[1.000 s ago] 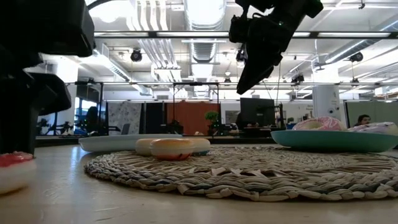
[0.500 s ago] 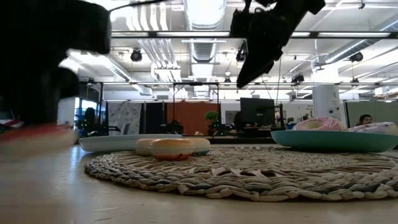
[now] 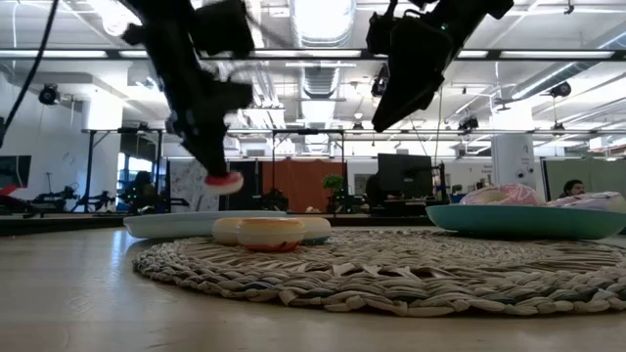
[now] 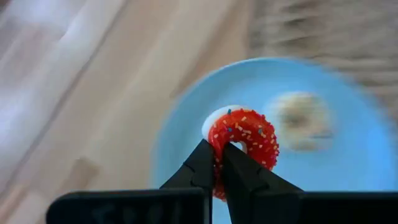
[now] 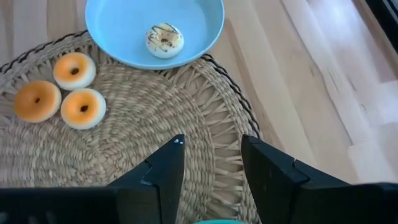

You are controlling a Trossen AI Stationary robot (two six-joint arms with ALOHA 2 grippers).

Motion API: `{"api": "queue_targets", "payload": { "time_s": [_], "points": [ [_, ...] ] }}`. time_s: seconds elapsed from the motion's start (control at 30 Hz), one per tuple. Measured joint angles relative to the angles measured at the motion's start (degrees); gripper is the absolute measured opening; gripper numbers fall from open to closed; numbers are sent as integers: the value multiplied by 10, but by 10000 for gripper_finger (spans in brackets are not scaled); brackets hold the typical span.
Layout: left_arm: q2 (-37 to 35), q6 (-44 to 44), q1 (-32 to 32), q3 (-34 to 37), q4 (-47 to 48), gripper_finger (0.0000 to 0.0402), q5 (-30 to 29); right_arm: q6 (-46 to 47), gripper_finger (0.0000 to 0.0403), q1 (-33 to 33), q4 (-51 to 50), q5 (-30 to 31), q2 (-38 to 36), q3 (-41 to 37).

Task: Pick & Place donuts
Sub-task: Put the small bottom red donut on the blue plate

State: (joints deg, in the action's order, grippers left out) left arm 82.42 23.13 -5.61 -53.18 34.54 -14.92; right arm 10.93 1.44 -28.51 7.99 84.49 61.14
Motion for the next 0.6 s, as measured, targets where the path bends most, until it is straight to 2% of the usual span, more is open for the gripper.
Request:
{"api": "queue_targets", "payload": {
  "time_s": [0.17,0.33,0.47,0.6],
  "points": [
    [38,-49,-99,0,-8,0,82,25,150,-1,0,0,0,-5],
    [65,-48,-118,0,-23,13,170,26,148,-1,0,-1,0,-12],
    [74,-45,-101,0,-19,53,165,18,146,-3,6,-17,0,-17],
    [67,-25,-92,0,-15,101,150,-11,151,-6,45,-84,0,-28]
  ]
}}
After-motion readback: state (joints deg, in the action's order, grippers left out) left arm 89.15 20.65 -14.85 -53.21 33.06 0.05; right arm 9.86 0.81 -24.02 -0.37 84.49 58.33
